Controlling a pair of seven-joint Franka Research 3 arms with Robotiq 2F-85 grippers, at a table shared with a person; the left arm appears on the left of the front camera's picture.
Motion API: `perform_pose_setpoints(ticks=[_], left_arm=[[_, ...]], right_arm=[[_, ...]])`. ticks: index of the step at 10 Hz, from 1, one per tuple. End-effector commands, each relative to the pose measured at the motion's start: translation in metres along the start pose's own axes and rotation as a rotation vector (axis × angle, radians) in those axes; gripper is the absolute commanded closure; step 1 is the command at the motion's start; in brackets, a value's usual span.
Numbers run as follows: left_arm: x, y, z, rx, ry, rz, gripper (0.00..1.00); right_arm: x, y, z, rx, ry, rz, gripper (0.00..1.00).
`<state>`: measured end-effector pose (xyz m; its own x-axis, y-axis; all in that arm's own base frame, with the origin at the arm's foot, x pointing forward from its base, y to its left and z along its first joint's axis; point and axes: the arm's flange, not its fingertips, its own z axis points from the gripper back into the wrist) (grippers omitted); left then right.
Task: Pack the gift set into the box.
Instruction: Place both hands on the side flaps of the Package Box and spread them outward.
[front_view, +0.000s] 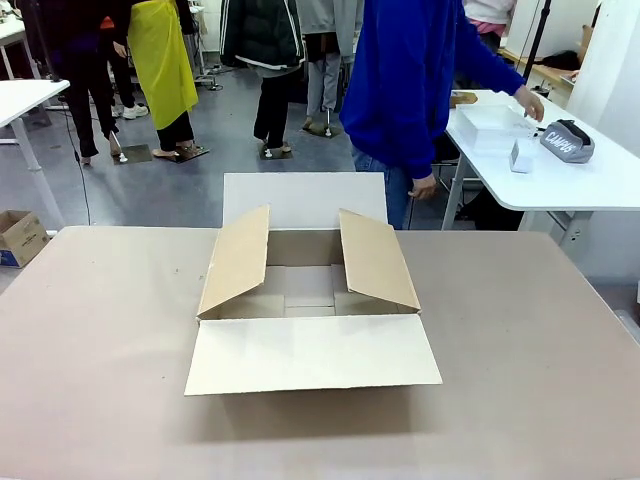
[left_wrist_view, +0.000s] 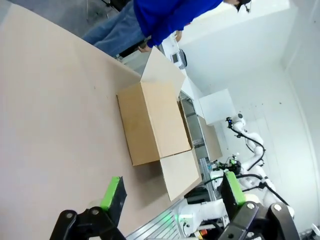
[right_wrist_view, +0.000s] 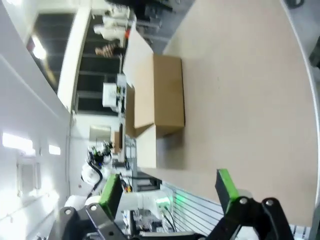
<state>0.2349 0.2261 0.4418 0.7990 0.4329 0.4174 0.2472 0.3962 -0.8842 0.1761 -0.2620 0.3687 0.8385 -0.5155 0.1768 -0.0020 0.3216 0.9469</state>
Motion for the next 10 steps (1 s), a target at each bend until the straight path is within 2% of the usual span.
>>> perform_pose_setpoints(ticks=[1,4,5,6,7,8,9,10], left_arm=[[-0.003,0.002,0.008,-0.005,-0.023,-0.020,0.00],[-0.004,0.001,0.006,0.004,-0.008,-0.002,0.00],[0.000,-0.023,-0.026,-0.005,0.144,-0.042,0.00],[0.010,-0.053,-0.069,-0.057,0.317,-0.096,0.00],[0.018,-0.085,-0.119,-0.024,0.442,-0.157,0.00],[0.011,-0.114,-0.167,0.063,0.506,-0.246,0.00],[0.000,-0.129,-0.207,0.040,0.618,-0.258,0.00],[-0.012,-0.136,-0.247,0.087,0.663,-0.247,0.00]], right_arm=[[-0.002,0.018,0.019,0.032,-0.103,-0.008,0.00],[0.002,0.013,0.022,0.023,-0.090,-0.031,0.00],[0.012,0.031,-0.016,-0.094,-0.049,0.014,0.00],[0.026,0.064,-0.075,-0.157,0.046,0.133,0.00],[0.035,0.097,-0.141,-0.199,0.140,0.246,0.00],[0.032,0.127,-0.217,-0.203,0.281,0.354,0.00],[0.021,0.142,-0.279,-0.243,0.410,0.411,0.00],[0.004,0.144,-0.334,-0.289,0.539,0.439,0.00]])
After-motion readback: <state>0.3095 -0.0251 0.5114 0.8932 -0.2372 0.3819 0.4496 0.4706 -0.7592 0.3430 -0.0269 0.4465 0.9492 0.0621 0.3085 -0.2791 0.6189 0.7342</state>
